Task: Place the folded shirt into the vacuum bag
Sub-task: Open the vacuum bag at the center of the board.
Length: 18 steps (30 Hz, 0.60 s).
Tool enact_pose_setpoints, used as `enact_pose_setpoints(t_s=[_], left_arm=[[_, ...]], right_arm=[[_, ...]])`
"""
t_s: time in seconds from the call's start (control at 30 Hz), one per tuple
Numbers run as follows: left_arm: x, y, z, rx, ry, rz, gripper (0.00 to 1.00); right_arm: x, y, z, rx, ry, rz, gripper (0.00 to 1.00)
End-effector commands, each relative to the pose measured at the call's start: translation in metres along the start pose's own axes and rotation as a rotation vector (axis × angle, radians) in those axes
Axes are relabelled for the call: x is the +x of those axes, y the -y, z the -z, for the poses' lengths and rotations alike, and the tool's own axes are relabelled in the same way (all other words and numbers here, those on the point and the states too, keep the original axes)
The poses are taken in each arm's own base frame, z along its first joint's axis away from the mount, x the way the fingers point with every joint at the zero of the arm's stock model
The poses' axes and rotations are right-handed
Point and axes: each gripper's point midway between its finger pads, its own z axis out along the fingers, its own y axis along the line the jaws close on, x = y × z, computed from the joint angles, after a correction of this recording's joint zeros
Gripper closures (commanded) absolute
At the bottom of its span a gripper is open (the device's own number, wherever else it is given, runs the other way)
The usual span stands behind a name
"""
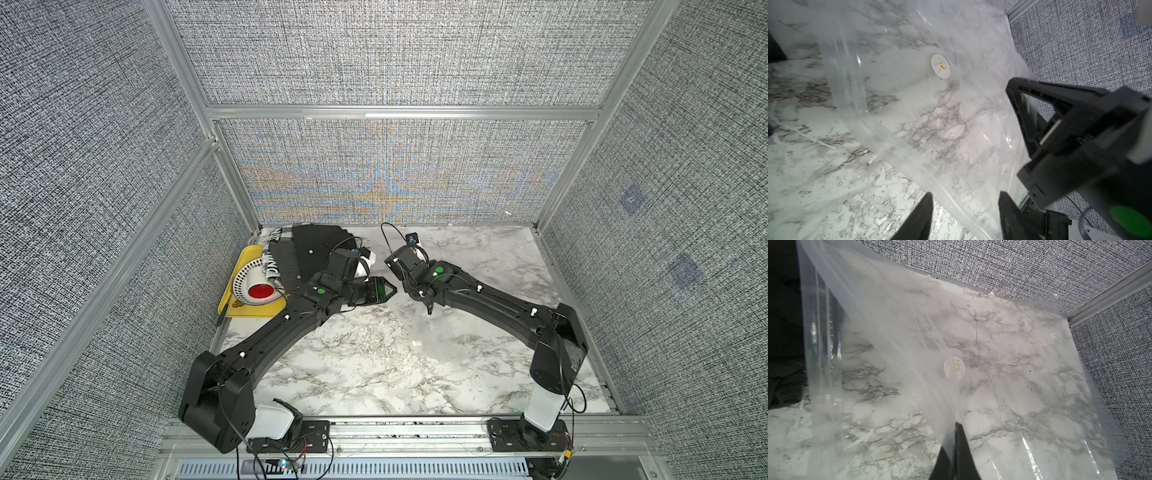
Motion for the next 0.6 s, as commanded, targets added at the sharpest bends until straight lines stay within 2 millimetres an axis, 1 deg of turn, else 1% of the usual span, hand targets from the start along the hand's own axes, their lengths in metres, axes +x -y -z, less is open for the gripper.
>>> enact_pose_setpoints(t_s=[0.0,0.1,0.2,0.3,0.33,0.37,0.47,0.57], left_arm=[[-0.006,-0.005,-0.014,0.008,0.020,0.042,0.52],[-0.012,-0.013,-0.035,-0.008,0.000,0.059,0.52],[-0.026,-0.004,-0.051,0.029,-0.023,0.071,0.46],[-0.040,0.007,-0.055,0.058,-0.013,0.084,0.39],[-0.041,0.006,-0.055,0.043,-0.011,0.093,0.37],[-0.041,0.003,-0.055,0.029,-0.010,0.102,0.33],[-0.037,0.000,-0.059,0.031,-0.024,0.138,0.27],[-0.032,0.005,-0.067,0.054,-0.044,0.154,0.27]], right_arm=[[-0.005,0.005,0.013,-0.021,0.009,-0.047,1.00],[-0.009,0.009,0.025,-0.061,0.028,-0.066,1.00],[-0.009,0.007,0.034,-0.113,0.039,-0.055,1.00],[0.002,0.012,0.031,-0.089,0.022,-0.038,1.00],[0.006,0.015,0.030,-0.071,0.018,-0.036,1.00],[0.008,0.020,0.029,-0.051,0.018,-0.037,1.00],[0.011,0.030,0.027,-0.007,0.030,-0.039,1.00],[0.010,0.035,0.024,0.008,0.032,-0.051,1.00]])
